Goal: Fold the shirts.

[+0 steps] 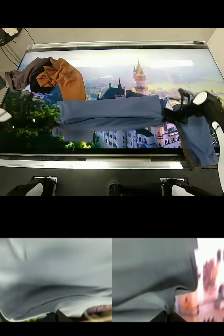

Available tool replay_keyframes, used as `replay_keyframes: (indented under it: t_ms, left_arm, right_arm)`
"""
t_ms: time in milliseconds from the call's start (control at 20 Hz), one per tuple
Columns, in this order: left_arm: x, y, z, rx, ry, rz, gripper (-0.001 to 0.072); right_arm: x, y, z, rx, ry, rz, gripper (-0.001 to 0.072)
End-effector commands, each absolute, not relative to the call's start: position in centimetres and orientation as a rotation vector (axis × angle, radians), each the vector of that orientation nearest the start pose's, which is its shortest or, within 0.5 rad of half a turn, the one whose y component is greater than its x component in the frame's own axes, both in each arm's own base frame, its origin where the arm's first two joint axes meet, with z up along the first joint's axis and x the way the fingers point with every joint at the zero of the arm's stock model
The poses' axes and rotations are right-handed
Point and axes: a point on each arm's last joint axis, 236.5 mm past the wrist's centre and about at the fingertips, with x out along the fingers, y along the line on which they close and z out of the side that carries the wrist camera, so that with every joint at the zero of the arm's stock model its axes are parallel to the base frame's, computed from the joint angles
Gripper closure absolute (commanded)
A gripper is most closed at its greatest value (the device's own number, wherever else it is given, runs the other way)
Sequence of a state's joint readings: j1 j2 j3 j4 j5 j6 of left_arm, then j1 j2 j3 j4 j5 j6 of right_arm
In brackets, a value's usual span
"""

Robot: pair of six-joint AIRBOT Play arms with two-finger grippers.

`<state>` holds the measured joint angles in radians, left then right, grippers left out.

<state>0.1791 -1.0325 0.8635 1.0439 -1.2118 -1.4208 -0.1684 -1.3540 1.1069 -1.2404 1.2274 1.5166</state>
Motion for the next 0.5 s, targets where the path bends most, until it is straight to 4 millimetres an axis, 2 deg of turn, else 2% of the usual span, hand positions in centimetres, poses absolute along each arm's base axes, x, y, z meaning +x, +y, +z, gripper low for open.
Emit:
replay_keyframes:
  t_ms: [0,100,200,350,450]
  left_arm:
    - [36.6,-4.2,3.4,-0.483,1.208,-0.204,0.0689]
    - [39.5,-3.7,2.3,-0.492,1.24,-0.206,0.0689]
    - [42.1,-3.2,0.8,-0.499,1.265,-0.205,0.0689]
    - [43.6,-3.3,-2.2,-0.518,1.354,-0.221,0.0688]
    - [43.7,-3.7,-4.5,-0.528,1.405,-0.225,0.0688]
  right_arm:
    - [41.2,0.0,-1.1,0.306,1.329,0.037,0.0671]
    - [43.7,-0.5,-1.6,0.317,1.323,0.016,0.0671]
    - [46.4,-0.1,-2.1,0.352,1.298,0.034,0.0671]
    - [50.1,0.8,-3.5,0.443,1.238,0.044,0.0671]
    - [50.3,1.3,-5.7,0.486,1.266,0.046,0.067]
